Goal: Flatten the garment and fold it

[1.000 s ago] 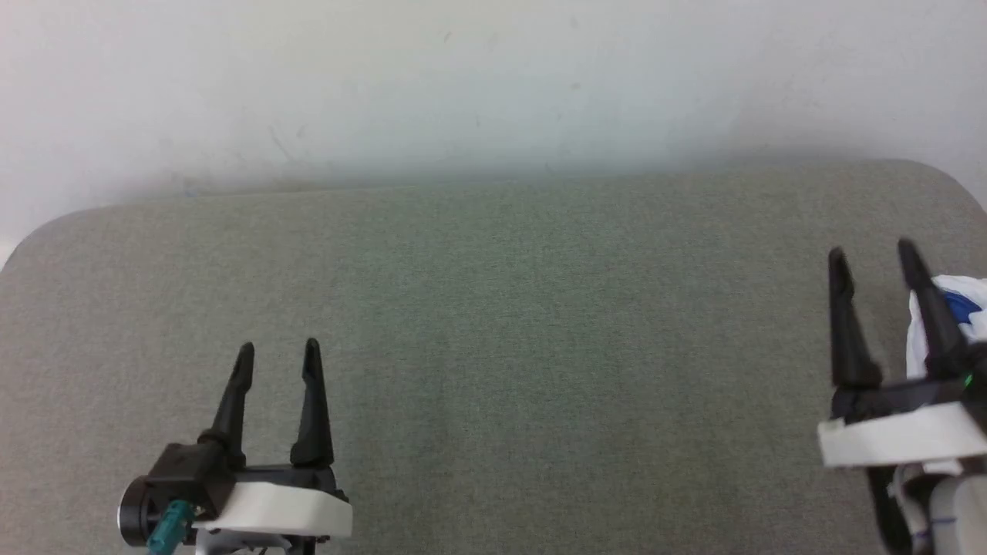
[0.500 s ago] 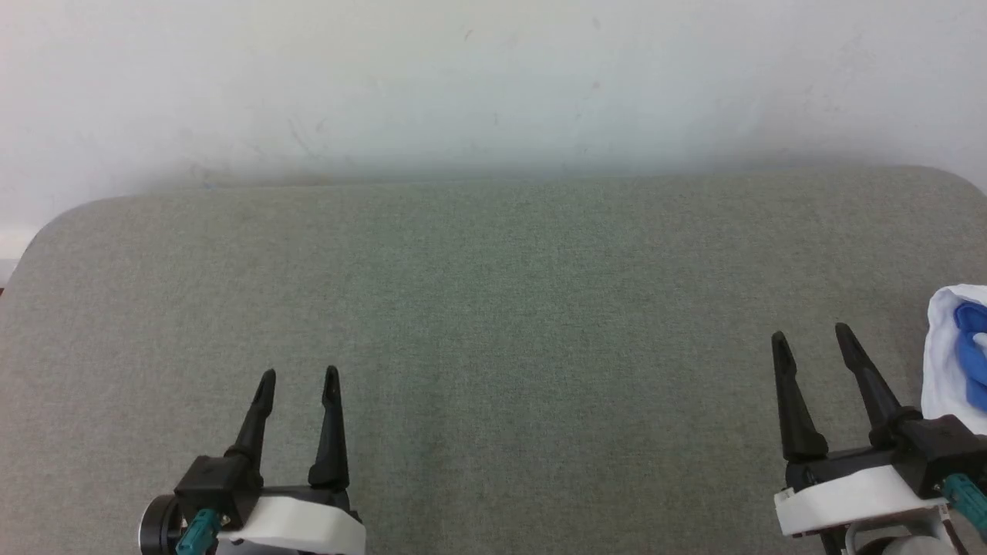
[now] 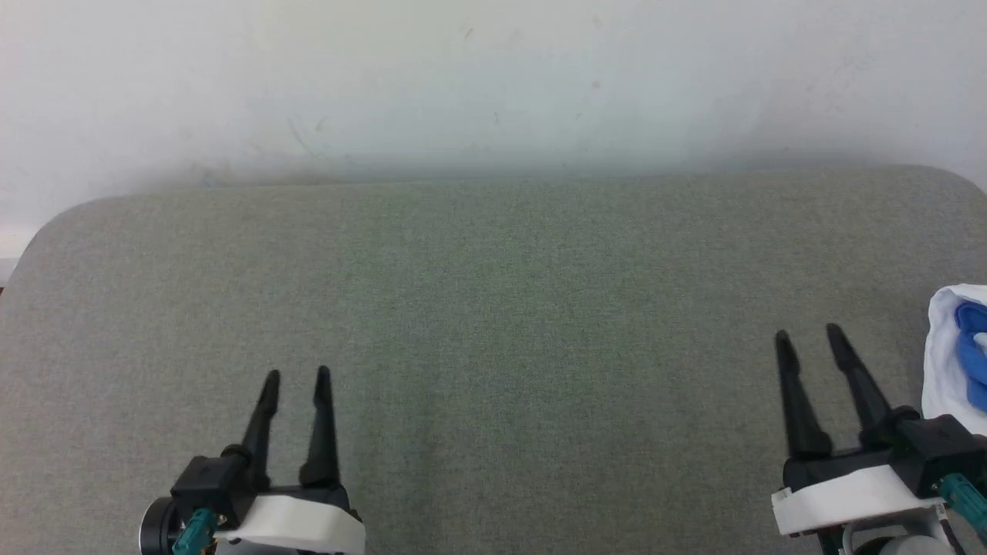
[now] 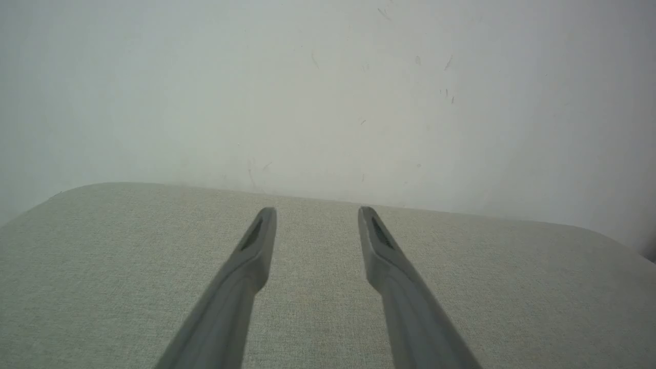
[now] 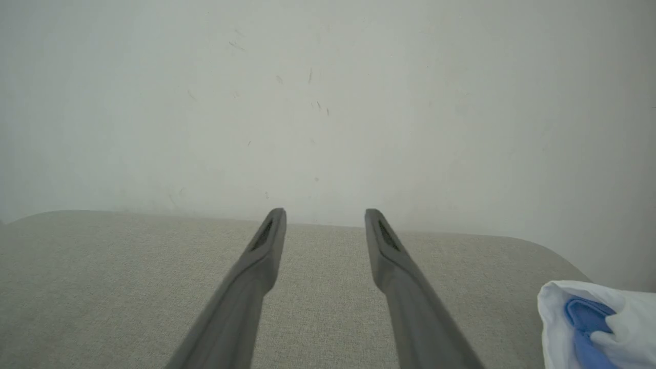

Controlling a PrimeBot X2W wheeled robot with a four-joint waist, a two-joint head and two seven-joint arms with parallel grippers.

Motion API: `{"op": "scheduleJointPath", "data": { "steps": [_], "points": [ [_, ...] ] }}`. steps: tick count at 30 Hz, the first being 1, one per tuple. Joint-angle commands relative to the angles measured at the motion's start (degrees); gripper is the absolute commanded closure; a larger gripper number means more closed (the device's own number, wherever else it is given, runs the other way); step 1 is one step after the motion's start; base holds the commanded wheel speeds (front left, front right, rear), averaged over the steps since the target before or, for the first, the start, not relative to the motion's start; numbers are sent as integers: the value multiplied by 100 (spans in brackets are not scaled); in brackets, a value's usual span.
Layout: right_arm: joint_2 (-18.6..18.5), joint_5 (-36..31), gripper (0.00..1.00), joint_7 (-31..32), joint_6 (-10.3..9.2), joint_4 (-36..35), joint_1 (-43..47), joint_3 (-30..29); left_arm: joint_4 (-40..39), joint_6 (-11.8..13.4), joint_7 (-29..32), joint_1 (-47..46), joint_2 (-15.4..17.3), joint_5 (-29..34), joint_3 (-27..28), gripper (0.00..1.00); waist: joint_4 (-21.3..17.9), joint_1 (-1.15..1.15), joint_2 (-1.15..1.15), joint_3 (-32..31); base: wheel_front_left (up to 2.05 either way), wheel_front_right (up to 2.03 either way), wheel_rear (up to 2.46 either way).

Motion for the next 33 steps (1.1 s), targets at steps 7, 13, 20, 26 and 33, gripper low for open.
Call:
{"op": "scheduleJointPath", "data": {
  "steps": [7,13,20,26,33],
  "points": [
    [2,-14,100,52,0,1,-9,6,-4,-1,53,-12,-1,38,7,100,1,0,0,-5,0,0,0],
    [4,-34,100,122,-1,-1,-21,15,-15,-2,123,-29,-1,90,18,100,3,0,0,-11,0,0,0],
    [7,-57,100,204,-2,-4,-34,25,-28,-3,205,-48,-1,151,31,100,5,0,0,-19,0,0,0],
    [9,-77,100,275,-2,-6,-46,34,-38,-3,276,-65,-1,203,41,100,7,0,0,-25,0,0,0],
    [12,-100,100,357,-3,-8,-60,45,-51,-4,358,-84,-1,263,54,100,10,0,0,-32,0,0,0]
  ]
}}
